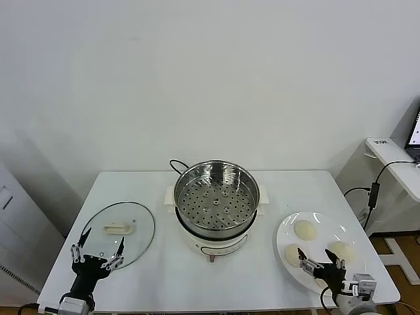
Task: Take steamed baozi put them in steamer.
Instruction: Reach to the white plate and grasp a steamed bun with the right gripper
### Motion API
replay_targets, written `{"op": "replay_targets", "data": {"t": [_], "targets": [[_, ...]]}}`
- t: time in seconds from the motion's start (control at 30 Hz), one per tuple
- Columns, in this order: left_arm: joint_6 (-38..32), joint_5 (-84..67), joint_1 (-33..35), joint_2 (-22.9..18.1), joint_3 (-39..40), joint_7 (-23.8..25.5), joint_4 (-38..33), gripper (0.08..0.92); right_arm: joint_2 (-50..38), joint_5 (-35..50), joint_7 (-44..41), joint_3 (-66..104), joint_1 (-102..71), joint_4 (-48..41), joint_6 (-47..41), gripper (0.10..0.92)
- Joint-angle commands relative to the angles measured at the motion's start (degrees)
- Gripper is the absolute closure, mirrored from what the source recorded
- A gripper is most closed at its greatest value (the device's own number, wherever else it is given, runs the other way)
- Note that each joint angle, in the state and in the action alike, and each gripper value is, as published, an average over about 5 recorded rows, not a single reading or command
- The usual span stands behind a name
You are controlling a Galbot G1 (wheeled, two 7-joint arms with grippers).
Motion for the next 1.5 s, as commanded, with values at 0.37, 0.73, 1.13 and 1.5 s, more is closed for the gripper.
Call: {"op": "replay_targets", "data": {"t": [0.37,0.73,1.13,1.5], "targets": [[0.3,-0.4,-2.0,1.6,1.3,-0.1,1.4,0.177,-44.8,-29.7,-64.1,-3.3,26.6,-33.2,26.0,0.203],[0.2,-0.2,-2.0,1.4,1.2,-0.4,0.9,0.177,-42.3,-38.0,-72.7,-53.1,74.3,-35.9,21.9,0.203],[0.4,-0.6,-2.2,2.0,0.6,-0.5,0.4,0.177,-31.3,-44.6,-68.8,-66.3,80.1,-41.6,20.5,0.203],[1.2,-0.5,-2.5,2.7,0.5,-0.3,0.4,0.177,-23.8,-49.6,-64.2,-66.1,78.0,-45.1,20.9,0.203]]}}
